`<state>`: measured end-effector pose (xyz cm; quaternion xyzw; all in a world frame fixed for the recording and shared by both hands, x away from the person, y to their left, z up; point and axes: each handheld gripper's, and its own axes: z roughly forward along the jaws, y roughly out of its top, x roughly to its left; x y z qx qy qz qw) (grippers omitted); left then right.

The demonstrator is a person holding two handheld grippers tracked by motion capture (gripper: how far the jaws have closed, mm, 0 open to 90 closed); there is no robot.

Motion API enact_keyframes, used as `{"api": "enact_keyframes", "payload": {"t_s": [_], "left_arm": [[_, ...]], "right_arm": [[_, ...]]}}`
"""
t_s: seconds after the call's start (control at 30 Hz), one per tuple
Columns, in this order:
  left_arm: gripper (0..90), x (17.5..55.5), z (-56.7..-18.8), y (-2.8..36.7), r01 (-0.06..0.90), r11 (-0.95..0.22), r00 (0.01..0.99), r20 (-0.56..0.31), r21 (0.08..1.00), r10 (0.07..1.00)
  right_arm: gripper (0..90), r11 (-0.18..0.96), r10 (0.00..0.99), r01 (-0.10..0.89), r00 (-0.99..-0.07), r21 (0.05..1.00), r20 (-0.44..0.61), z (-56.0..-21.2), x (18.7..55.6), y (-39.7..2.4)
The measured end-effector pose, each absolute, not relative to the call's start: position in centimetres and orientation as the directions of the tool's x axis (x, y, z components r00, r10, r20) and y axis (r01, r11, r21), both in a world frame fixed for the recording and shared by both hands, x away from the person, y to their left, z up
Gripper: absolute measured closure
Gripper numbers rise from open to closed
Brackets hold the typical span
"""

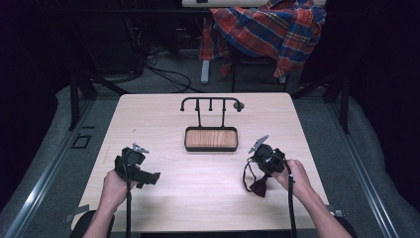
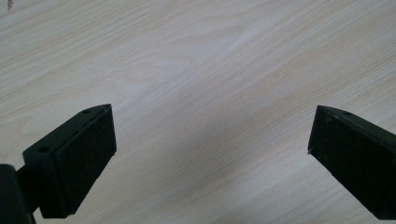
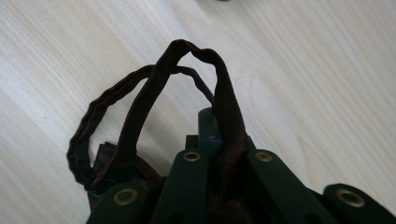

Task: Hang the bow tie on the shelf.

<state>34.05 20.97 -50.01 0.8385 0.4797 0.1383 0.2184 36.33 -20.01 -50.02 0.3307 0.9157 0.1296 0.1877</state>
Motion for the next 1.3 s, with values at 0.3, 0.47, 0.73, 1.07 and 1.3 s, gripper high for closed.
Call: {"api": "enact_keyframes", "payload": {"t_s": [0.3, 0.47, 0.73, 1.07, 1.3], "left_arm": [[1.1, 34.0, -50.0, 21.0, 0.744, -0.442, 0.5, 0.023, 0.501, 0.866], [1.1, 34.1, -50.1, 20.9, 0.743, -0.446, 0.503, 0.024, 0.499, 0.864], [1.1, 34.0, -50.0, 21.0, 0.745, -0.447, 0.501, 0.026, 0.496, 0.865], [1.1, 34.0, -50.0, 21.0, 0.743, -0.452, 0.505, 0.03, 0.493, 0.863], [0.8, 33.9, -49.9, 21.0, 0.73, -0.447, 0.503, 0.037, 0.518, 0.864]], "right_arm": [[89.7, 0.708, 0.692, 0.564, -0.674, 0.425, -0.258, -48.9, 36.1, -20.4], [89.7, 0.69, 0.707, 0.556, -0.654, 0.463, -0.27, -48.3, 36.0, -20.6], [89.7, 0.693, 0.703, 0.529, -0.647, 0.49, -0.296, -47.5, 35.9, -20.4], [89.7, 0.681, 0.711, 0.52, -0.639, 0.516, -0.294, -46.7, 36.0, -20.1], [89.7, 0.667, 0.716, 0.51, -0.639, 0.543, -0.28, -46.1, 36.2, -19.8]]}}
